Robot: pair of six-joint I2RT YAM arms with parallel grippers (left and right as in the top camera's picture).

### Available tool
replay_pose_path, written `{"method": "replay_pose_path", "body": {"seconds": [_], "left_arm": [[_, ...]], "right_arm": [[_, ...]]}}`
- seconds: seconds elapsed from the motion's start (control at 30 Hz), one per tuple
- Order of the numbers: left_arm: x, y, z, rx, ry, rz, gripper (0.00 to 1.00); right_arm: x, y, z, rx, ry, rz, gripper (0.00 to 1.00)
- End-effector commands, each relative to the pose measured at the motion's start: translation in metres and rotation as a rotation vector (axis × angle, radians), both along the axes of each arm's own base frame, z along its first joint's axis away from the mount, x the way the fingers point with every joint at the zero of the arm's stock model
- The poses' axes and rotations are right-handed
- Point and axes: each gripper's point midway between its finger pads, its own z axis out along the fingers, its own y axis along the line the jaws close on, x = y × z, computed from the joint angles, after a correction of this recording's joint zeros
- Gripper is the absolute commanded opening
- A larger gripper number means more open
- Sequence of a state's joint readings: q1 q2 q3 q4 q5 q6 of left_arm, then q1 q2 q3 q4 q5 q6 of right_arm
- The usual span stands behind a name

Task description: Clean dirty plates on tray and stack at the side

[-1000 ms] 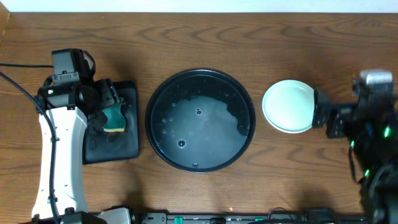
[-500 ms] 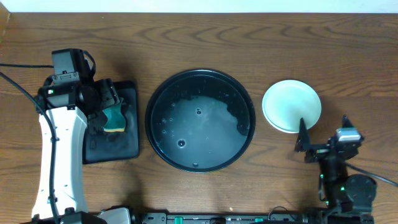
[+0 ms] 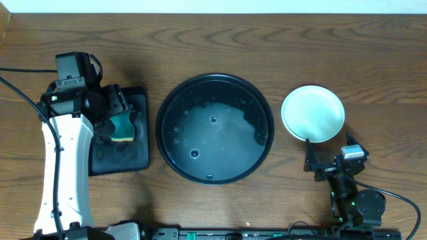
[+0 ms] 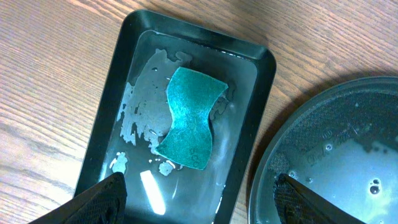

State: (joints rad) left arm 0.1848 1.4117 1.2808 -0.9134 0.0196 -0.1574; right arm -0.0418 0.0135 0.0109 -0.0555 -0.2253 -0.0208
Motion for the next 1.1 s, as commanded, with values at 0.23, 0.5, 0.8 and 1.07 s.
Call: {"method": "replay_pose_path", "body": {"seconds": [0.23,0.5,0.8,1.07], "left_arm": [[0.002,0.001,0.003,0.003,-0.008,0.005,0.77],[0.002,0.001,0.003,0.003,-0.007,0.005,0.76],[0.002,0.001,0.004,0.004,-0.010,0.005,0.76],[-0.011,-0.003,0.031,0.054,-0.135,-0.009,0.77]], "right_arm": [[0.000,0.001,-0.001,0.021,0.000,0.009,0.99],[0.000,0.001,-0.001,0.021,0.001,0.009,0.99],[0.000,0.001,-0.001,0.021,0.001,0.009,0.99],[0.000,0.001,-0.001,0.021,0.001,0.008,0.99]]}}
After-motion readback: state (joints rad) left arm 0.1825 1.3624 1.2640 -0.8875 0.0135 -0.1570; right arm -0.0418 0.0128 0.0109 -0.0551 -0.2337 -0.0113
